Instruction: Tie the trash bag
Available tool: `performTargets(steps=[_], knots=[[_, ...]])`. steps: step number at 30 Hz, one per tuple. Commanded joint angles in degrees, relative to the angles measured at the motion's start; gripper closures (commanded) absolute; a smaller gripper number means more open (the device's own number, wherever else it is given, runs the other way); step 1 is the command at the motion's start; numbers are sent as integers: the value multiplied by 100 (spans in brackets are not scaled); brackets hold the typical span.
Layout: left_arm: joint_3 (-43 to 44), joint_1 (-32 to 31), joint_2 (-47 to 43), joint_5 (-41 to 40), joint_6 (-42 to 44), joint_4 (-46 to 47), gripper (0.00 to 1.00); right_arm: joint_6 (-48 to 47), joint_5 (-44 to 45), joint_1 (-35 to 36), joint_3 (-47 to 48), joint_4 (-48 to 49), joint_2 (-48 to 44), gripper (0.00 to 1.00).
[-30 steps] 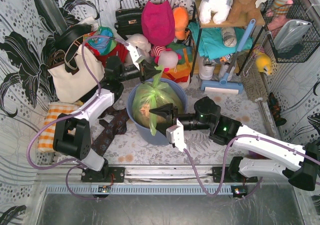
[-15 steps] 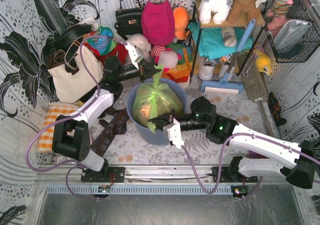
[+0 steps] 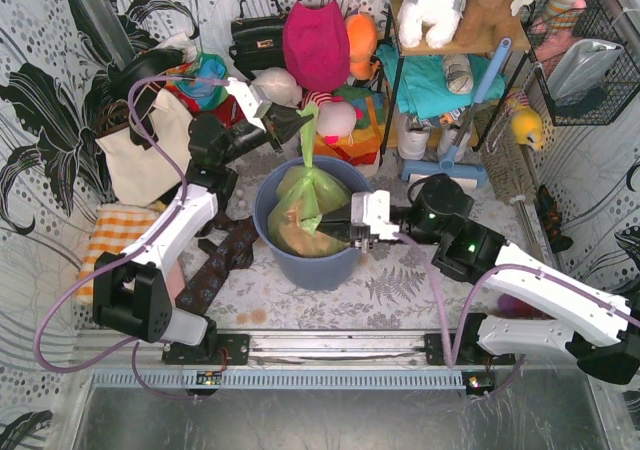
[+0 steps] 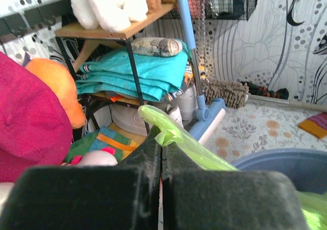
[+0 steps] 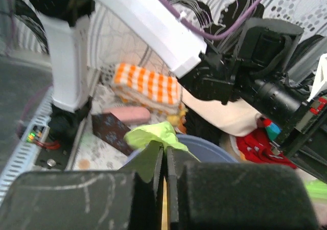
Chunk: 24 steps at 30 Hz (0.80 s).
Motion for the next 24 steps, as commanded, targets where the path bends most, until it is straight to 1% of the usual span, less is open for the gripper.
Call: performTargets(steps=[1,4,7,11,14,17,21,24], knots=[[414,46,-2,-684,-17,306,100,1136,-843,34,484,-153,10,100],[480,41,95,-692,36,151,100,1502,-851,14,309,-195,-24,100],[333,41,159,-792,88,73,100,1997,-730,-60,-101,-169,-138,100],[21,43,209,-845,130,56,100,2659,-350,-80,-549,-103,-343,100],[-211,41,200,-897,168,81,100,3262,-109,-91,-854,155,-475,100],[-408,41,122,-994,199,118,100,3826,190,-92,-953,187,-519,100],[-501,41,4,-1059,278,84,100,4678,1024,-84,-600,-446,-527,100],[-509,41,-69,-1066,353,15,100,5326,1450,-90,136,-1456,-332,100]])
